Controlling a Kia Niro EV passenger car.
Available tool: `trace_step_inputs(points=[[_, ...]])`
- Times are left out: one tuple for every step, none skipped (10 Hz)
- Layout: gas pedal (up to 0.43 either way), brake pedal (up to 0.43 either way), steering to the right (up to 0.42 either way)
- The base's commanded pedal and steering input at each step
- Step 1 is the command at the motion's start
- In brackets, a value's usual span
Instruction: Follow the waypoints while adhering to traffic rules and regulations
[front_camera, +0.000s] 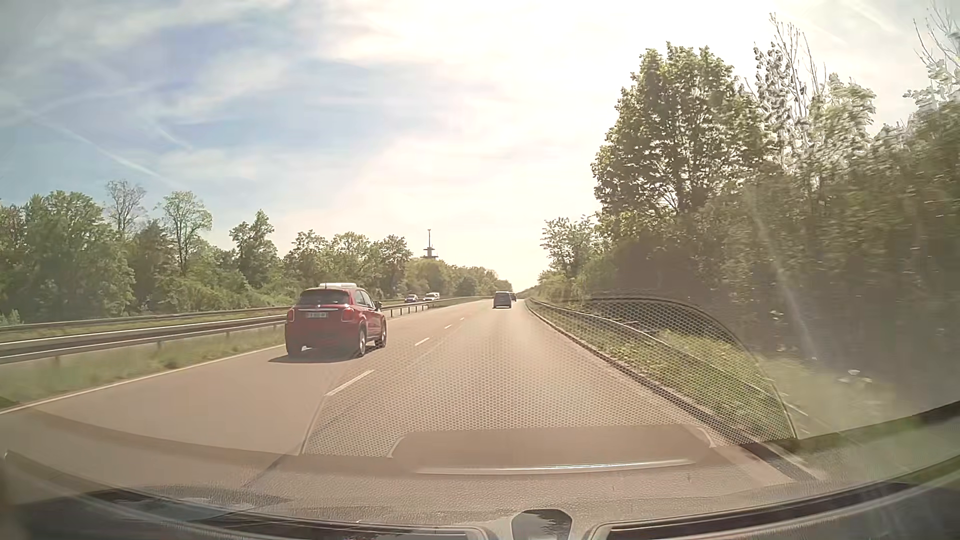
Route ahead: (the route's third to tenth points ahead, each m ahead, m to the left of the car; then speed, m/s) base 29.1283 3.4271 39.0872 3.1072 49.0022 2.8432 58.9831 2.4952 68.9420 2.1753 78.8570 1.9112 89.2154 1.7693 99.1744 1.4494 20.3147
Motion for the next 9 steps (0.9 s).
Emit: trace_step_inputs(points=[[0.087,0.0,0.001],[0.087,0.0,0.001],[0.087,0.0,0.001],[0.098,0.0,0.001],[0.098,0.0,0.001],[0.098,0.0,0.001],[0.098,0.0,0.001],[0.098,0.0,0.001],[0.098,0.0,0.001]])
